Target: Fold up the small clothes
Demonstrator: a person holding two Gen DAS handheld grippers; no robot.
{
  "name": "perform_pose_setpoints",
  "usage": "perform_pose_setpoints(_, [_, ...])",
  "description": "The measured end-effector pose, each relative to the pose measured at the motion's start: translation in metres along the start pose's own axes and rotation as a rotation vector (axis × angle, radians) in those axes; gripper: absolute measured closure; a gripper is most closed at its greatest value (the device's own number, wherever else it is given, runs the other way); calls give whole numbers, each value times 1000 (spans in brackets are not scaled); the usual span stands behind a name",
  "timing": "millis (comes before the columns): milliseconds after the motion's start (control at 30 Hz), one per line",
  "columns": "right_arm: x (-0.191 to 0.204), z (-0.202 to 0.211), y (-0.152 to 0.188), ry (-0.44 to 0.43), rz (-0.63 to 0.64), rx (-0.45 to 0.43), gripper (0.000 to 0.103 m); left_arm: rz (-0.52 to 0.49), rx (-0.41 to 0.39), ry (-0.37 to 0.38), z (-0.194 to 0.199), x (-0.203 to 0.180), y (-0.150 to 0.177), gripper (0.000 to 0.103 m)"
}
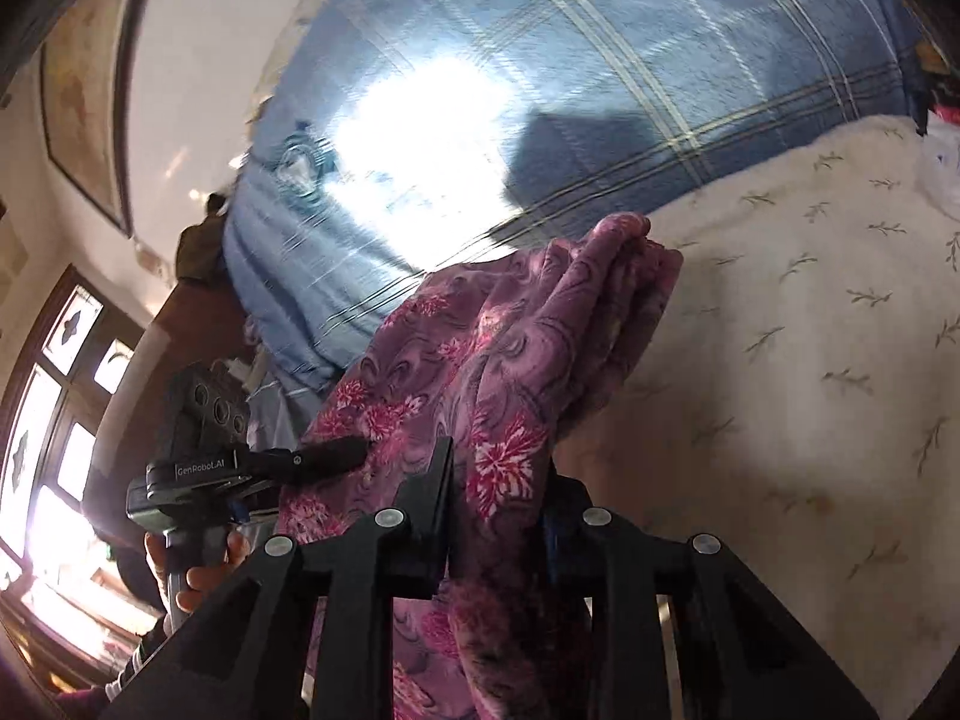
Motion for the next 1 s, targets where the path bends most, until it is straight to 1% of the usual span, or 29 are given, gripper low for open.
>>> perform_pose_setpoints(133, [40,-1,44,-52,31,36,79,-37,-36,-31,45,14,40,76])
perform_pose_setpoints(233, [50,-9,82,-51,33,80,79,-29,-37,-52,59,37,76,76])
perform_pose_setpoints(333, [43,-20,121,-33,3,124,79,-22,-17,-84,51,64,111,75])
perform_pose_setpoints(367, [36,-24,136,-15,-6,146,79,-6,-5,-98,43,79,122,73])
perform_pose_setpoints(400, [27,-29,148,21,-11,167,78,17,8,-117,34,92,129,71])
perform_pose_setpoints(433, [17,-34,158,64,-16,187,77,36,26,-138,25,106,136,62])
perform_pose_setpoints(467, [10,-35,165,66,-34,195,72,72,33,-118,21,117,140,57])
perform_pose_setpoints(500, [8,-32,164,57,-54,182,72,102,24,-74,22,118,141,56])
perform_pose_setpoints(533, [7,-27,162,64,-73,176,71,125,30,-51,26,119,141,57])
perform_pose_setpoints(567, [8,-20,158,72,-78,169,71,122,23,-44,34,118,138,58])
perform_pose_setpoints(600, [10,-11,151,90,-76,145,70,96,-4,-46,43,115,134,59])
perform_pose_setpoints(667, [17,5,130,122,-43,70,68,20,-89,-80,64,102,118,58])
perform_pose_setpoints(700, [25,8,120,107,-12,39,68,-21,-121,-97,69,92,108,57])
perform_pose_setpoints(733, [34,8,111,98,27,19,68,-58,-147,-115,72,83,99,54])
perform_pose_setpoints(767, [42,4,104,109,78,6,68,-89,-165,-132,70,72,89,50])
perform_pose_setpoints(800, [47,-3,100,119,118,6,68,-111,-169,-144,65,67,81,49])
perform_pose_setpoints(833, [52,-13,96,122,152,14,72,-136,-167,-164,57,60,75,49])
perform_pose_setpoints(900, [55,-32,93,137,184,26,72,-174,-144,-224,36,61,64,49])
perform_pose_setpoints(1000, [31,-59,95,202,183,59,73,-209,-125,-326,4,76,54,49])
Point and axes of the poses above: each gripper's, at about its wrist camera, not at the fingertips, and z roughly against the way its jaws point, x to its left, y to its underside, the point moved 9 cm from there along -z, roughly the way its jaws point, and after that the axes turned 5 degrees about -y, right-handed, at the moved point
